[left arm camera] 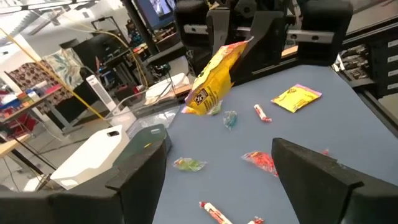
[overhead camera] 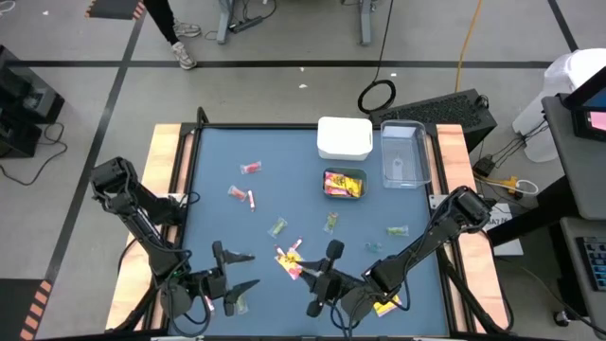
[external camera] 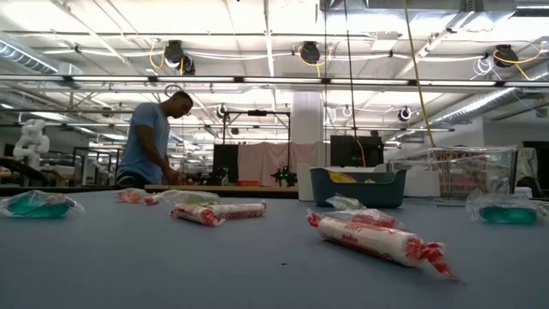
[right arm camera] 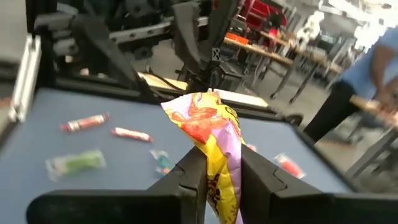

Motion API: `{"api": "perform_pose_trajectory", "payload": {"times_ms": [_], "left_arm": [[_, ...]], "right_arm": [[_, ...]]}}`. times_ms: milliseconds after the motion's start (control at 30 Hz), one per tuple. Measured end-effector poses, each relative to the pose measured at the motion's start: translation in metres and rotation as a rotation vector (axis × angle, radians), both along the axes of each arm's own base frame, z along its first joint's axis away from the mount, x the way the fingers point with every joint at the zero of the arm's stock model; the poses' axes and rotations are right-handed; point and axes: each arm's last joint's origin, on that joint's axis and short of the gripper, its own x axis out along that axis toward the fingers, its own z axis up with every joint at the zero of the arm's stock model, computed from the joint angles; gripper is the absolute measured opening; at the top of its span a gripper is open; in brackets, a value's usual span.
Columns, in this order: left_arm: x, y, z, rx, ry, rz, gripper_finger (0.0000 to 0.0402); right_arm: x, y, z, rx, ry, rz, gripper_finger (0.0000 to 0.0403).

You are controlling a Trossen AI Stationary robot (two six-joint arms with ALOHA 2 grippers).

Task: Sort candy
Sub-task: Put the left yellow candy into the green bin

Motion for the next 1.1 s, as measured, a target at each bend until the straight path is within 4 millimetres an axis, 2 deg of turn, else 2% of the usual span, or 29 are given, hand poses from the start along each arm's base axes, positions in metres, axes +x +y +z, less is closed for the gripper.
{"api": "perform_pose_trajectory", "payload": {"times_ms": [300, 433, 600, 767, 933, 1100], "left_arm": [[0.002, 0.002, 0.0, 0.052, 0.008, 0.013, 0.0292], [0.003, 0.003, 0.0, 0.015, 0.0, 0.024, 0.0292], [0.005, 0.005, 0.0, -0.006, -0.006, 0.035, 0.0292], [0.017, 0.015, 0.0, 0.022, 0.001, 0.086, 0.0292], [0.032, 0.03, 0.001, 0.065, 0.016, 0.153, 0.0292], [0.043, 0.051, 0.013, 0.083, 0.017, 0.206, 0.0292]], "right_arm": [[0.0, 0.0, 0.0, -0.315, 0.13, 0.051, 0.0061], [-0.001, -0.001, -0.002, -0.383, 0.17, 0.035, 0.0061], [-0.005, -0.012, -0.01, -0.448, 0.233, -0.204, 0.0061], [-0.01, -0.021, -0.013, -0.497, 0.222, -0.445, 0.0061], [-0.007, -0.04, -0.02, -0.606, 0.309, -0.518, 0.0061], [0.001, -0.081, -0.03, -0.649, 0.395, -0.601, 0.0061]]}}
